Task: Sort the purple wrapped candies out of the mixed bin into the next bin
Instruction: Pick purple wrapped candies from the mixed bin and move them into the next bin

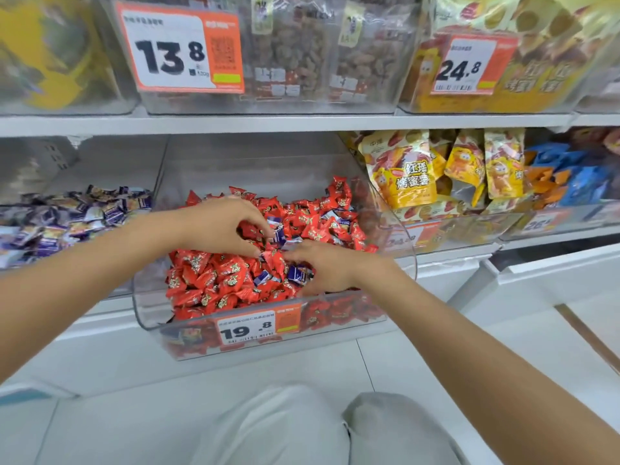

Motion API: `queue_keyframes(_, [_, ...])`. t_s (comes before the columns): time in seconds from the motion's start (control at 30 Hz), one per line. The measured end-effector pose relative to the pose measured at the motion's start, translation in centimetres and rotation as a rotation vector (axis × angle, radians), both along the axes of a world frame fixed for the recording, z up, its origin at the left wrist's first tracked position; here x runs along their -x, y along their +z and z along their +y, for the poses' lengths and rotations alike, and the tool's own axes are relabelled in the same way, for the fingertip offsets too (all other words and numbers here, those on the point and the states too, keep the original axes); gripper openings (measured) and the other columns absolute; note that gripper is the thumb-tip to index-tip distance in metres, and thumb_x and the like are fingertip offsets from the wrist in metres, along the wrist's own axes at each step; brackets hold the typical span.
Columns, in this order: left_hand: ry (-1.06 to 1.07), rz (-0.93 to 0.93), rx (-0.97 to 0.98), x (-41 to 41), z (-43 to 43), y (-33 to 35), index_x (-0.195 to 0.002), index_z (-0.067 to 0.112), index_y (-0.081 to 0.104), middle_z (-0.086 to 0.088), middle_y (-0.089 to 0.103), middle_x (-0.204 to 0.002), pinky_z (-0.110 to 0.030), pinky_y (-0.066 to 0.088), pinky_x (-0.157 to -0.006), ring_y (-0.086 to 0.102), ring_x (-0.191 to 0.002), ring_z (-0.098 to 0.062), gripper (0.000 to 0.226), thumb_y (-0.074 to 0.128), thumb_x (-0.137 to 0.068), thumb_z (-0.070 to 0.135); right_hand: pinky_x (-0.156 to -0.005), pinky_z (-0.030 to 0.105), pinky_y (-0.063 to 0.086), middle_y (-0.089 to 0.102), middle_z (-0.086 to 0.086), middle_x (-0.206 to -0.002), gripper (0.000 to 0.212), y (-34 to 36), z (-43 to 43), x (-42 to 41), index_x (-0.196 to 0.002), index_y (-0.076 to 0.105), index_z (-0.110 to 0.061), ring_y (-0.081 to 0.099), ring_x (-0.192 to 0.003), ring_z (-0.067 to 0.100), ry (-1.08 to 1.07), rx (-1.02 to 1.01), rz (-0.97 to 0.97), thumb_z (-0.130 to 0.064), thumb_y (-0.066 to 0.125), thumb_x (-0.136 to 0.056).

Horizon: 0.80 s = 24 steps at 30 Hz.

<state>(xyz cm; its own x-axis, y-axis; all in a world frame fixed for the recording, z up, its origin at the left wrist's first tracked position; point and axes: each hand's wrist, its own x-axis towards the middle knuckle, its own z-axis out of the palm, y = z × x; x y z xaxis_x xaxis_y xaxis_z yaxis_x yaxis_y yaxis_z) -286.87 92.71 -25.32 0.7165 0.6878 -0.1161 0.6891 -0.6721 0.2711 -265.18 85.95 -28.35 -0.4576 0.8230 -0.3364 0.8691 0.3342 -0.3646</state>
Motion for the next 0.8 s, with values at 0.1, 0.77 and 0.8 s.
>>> queue_keyframes(0.1, [0.010,0.073,-0.095,1.4,0.1,-0.6,-0.125,0.045,0.058,0.013,0.051,-0.138,-0.039,0.030,-0.111,0.040,-0.132,-0.012,0.043,0.068,-0.083,0.048,-0.068,0.028,0.041,0.053,0.001,-0.092,0.024,0.2,1.2,-1.1,-0.102,0.061,-0.013,0.050,-0.081,0.017,-0.126,-0.008,0.127,-0.018,0.076,-0.084])
queue_keyframes(0.77, [0.171,0.090,-0.119,2.6,0.4,-2.0,-0.128,0.047,0.052,0.012,0.040,-0.147,-0.049,0.025,-0.113,0.030,-0.138,-0.017,0.053,0.058,-0.078,0.064,-0.078,0.031,0.038,0.041,0.004,-0.099,0.016,-1.4,1.9,-0.9,-0.100,0.062,-0.010,0.048,-0.091,0.024,-0.192,-0.196,0.115,-0.024,0.064,-0.093])
queue_keyframes(0.8, [0.190,0.065,-0.121,2.5,0.4,-1.7,-0.124,0.046,0.056,0.012,0.041,-0.146,-0.049,0.024,-0.112,0.030,-0.138,-0.017,0.052,0.052,-0.077,0.065,-0.074,0.030,0.037,0.043,0.003,-0.095,0.011,-0.8,1.9,-1.4,-0.092,0.058,-0.015,0.048,-0.087,0.022,-0.232,-0.215,0.195,-0.025,0.062,-0.094])
